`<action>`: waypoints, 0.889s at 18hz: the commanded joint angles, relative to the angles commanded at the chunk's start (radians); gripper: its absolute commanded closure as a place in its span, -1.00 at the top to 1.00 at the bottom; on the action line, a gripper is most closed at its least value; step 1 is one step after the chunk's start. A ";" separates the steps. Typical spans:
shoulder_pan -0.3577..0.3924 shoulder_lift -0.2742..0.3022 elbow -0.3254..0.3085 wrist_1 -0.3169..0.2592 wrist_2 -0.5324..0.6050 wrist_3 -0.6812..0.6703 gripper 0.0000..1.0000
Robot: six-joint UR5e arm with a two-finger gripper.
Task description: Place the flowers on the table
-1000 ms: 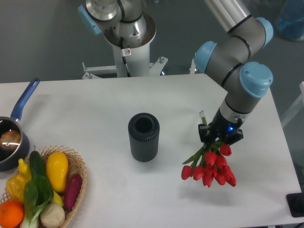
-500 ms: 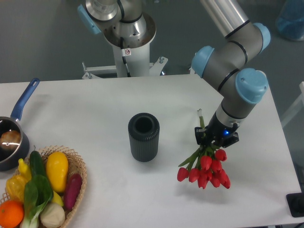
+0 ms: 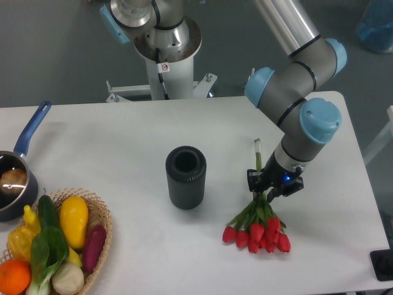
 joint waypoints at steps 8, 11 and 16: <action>0.009 0.037 0.003 0.017 0.002 0.051 1.00; 0.026 0.087 -0.002 0.020 -0.002 0.051 1.00; 0.041 0.149 0.017 0.028 0.000 0.095 1.00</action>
